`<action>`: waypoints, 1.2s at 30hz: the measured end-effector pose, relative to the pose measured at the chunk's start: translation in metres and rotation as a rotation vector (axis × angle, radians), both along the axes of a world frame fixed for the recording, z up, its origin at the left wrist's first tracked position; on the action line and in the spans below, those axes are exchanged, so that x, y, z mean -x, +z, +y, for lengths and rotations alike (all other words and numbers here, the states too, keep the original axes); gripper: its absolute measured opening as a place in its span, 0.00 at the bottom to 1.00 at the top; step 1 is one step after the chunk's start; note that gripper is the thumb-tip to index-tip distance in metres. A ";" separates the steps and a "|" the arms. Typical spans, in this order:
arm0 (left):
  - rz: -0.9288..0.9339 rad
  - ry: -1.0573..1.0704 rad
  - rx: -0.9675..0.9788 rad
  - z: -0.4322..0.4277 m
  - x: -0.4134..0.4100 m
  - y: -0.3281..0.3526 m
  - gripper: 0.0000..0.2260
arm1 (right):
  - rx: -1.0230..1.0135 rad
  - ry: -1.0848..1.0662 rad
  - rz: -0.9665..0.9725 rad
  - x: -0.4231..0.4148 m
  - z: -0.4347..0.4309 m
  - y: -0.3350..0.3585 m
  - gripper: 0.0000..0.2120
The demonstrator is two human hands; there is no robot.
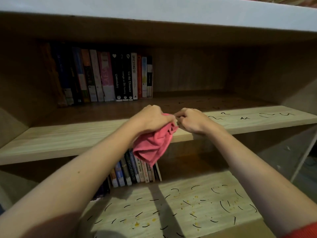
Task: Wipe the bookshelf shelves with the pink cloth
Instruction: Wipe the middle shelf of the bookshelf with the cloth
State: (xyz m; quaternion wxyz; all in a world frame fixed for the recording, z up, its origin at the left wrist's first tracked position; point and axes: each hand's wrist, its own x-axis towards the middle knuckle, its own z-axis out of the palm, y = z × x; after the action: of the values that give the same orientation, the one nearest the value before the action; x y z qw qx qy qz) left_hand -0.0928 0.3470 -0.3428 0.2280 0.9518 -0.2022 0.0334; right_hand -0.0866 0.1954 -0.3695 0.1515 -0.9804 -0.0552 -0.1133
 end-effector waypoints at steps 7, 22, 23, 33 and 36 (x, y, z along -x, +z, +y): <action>0.135 0.105 0.021 0.034 -0.035 0.010 0.16 | -0.015 0.003 0.020 -0.006 0.000 -0.003 0.21; 0.088 -0.157 0.008 0.023 -0.047 0.001 0.14 | -0.063 0.054 -0.037 -0.020 -0.009 -0.010 0.19; 0.104 -0.151 -0.003 0.029 -0.046 0.002 0.14 | -0.062 0.056 -0.037 -0.021 -0.009 -0.010 0.19; 0.075 -0.170 -0.103 0.026 -0.049 0.006 0.16 | -0.069 0.050 -0.021 -0.018 -0.009 -0.008 0.19; 0.018 -0.052 -0.154 0.023 -0.061 0.007 0.16 | -0.076 0.044 -0.010 -0.017 -0.008 -0.008 0.19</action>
State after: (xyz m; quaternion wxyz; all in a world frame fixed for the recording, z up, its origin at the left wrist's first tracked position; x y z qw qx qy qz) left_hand -0.0317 0.3697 -0.3357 0.1570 0.9612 -0.2268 0.0031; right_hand -0.0692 0.1873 -0.3770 0.1910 -0.9719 -0.0733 -0.1168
